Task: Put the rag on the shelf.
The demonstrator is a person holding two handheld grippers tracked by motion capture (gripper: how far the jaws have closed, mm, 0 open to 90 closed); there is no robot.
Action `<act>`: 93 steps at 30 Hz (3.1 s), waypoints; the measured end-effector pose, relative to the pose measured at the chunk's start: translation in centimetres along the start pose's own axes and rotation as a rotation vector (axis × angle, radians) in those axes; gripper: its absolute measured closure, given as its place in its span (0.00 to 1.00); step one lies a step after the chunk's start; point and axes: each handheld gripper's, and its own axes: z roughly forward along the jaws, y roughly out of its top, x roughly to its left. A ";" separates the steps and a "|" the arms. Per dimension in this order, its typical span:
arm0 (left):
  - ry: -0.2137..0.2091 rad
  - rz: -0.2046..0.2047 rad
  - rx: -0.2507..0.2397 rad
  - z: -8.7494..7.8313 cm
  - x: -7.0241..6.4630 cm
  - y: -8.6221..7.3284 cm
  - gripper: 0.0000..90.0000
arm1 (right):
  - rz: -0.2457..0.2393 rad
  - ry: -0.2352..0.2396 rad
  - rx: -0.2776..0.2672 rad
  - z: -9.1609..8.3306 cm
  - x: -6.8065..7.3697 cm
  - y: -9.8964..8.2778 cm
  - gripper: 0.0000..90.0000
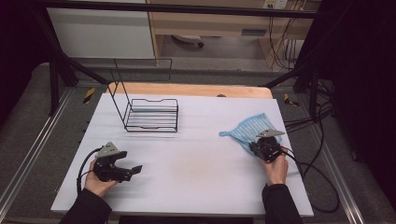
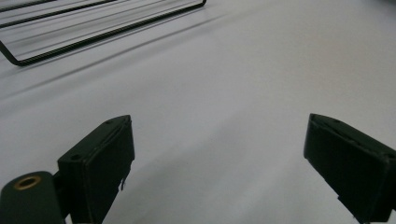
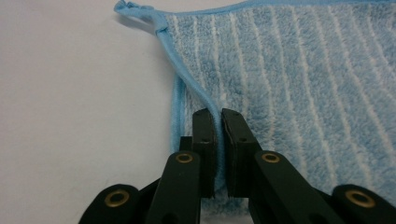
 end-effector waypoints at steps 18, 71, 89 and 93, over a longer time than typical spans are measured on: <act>0.002 -0.001 -0.004 -0.1 -0.1 0.0 0.10 | 0.001 0.161 0.014 -1.4 3.6 -0.3 0.95; -0.001 0.001 -0.002 -0.2 -0.1 0.0 0.09 | -0.096 0.098 0.009 2.1 9.6 1.7 0.49; -0.001 0.001 -0.003 -0.1 -0.1 0.1 0.10 | -0.080 0.074 0.021 1.5 9.1 2.0 0.88; 0.000 -0.002 -0.006 -0.1 -0.1 0.1 0.10 | -0.086 0.082 0.001 1.2 9.0 2.2 0.90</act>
